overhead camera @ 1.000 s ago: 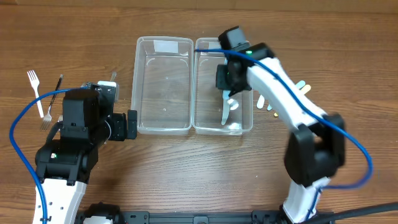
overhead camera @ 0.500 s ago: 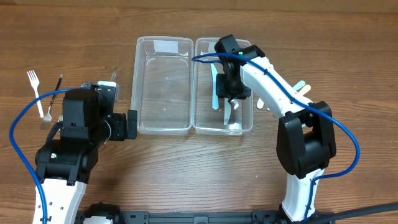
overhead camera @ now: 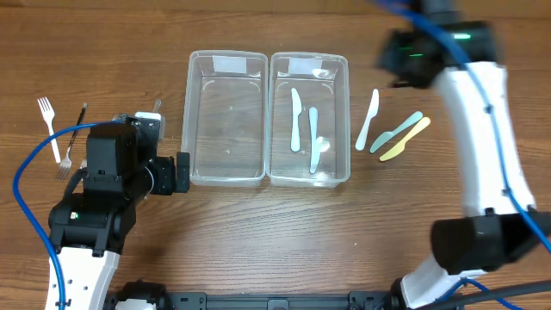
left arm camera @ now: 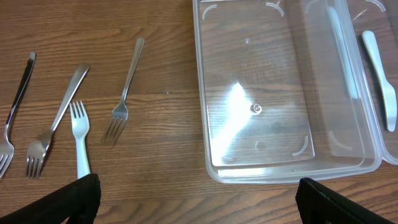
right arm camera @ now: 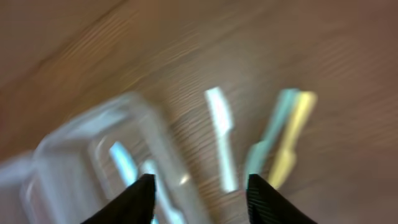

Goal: Pack container
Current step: 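Move right gripper to the yellow knife and grasp it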

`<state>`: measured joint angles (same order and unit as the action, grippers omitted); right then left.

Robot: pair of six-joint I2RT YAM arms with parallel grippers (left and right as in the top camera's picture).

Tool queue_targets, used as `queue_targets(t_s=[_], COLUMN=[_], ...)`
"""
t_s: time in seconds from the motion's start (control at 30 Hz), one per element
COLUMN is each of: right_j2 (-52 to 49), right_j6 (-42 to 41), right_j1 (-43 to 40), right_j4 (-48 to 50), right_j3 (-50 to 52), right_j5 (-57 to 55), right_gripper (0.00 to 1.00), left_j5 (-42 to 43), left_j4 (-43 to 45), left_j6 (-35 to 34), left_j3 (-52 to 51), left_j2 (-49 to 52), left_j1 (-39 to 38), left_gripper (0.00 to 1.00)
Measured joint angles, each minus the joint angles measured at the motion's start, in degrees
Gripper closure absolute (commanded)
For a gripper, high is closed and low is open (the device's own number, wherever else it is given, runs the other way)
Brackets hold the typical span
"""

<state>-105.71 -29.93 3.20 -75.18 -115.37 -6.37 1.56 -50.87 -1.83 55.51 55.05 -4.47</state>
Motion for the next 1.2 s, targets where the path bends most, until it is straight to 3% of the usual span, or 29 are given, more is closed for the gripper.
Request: queue_targets(t_s=[0.17,0.37,0.6,1.2], right_j2=[-1.7,-9.7,-17.7,-19.7], right_j6=[-1.4,-0.3,0.4,0.6], right_j1=[-8.8,-13.4,-14.1,-14.1], right_j4=[1.2,3.5,3.8,8.8], right_j3=[4.7,10.3,11.1,18.4], right_j5=[0.0,0.8,1.5,1.6], right_gripper=[0.39,0.35,0.35,0.35], left_j5=[0.0,0.0,0.0,0.0], left_j4=[0.0,0.0,0.0,0.0], left_j6=[0.0,0.0,0.0,0.0], left_j3=[0.0,0.0,0.0,0.0], left_j2=[0.0,0.0,0.0,0.0], left_j1=[0.0,0.0,0.0,0.0], left_gripper=[0.00,0.00,0.00,0.00])
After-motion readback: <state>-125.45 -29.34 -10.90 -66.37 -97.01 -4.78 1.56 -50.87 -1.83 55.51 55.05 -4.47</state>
